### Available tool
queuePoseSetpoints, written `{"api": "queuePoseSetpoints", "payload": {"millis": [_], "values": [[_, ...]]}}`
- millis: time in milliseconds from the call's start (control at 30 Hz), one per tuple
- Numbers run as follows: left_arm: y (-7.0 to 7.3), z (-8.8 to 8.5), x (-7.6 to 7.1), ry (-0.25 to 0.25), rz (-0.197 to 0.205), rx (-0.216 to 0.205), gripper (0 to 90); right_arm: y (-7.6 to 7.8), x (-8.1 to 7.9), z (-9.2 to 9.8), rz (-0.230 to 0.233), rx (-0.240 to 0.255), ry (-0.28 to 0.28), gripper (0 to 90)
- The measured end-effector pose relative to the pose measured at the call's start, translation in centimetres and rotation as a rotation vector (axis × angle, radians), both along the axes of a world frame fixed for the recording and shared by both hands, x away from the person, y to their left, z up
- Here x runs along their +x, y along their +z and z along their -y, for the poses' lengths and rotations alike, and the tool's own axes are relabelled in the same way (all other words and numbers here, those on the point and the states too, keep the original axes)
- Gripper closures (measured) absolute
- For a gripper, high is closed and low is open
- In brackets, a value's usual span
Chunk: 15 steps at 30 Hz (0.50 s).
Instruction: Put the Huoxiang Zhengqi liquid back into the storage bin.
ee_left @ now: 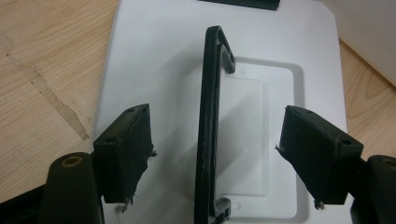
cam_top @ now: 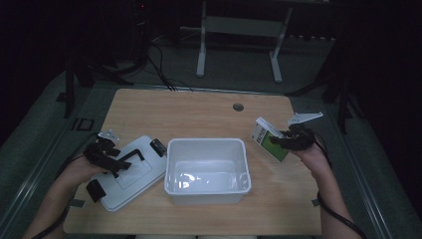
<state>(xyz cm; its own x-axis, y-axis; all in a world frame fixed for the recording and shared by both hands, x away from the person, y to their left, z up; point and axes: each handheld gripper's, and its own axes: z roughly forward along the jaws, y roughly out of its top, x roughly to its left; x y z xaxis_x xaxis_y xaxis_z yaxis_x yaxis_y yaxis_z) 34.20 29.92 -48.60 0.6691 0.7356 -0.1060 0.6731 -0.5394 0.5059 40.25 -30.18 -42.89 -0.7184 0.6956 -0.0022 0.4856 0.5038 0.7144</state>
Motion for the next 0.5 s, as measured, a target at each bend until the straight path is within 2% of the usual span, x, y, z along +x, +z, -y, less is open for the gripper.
{"api": "queuePoseSetpoints", "payload": {"millis": [33, 200, 500], "values": [[0.0, 0.0, 0.0, -0.001, -0.004, -0.005, 25.4, 0.9, -0.7, -0.3, 0.011, 0.0, 0.021, 63.9], [0.1, 0.0, 0.0, 0.006, -0.017, -0.011, 25.4, 3.0, -2.2, -1.1, 0.048, 0.013, 0.062, 63.9], [0.0, -0.1, -0.1, 0.004, -0.022, -0.011, 25.4, 7.7, -4.8, -2.8, 0.128, 0.053, 0.172, 63.8]]}}
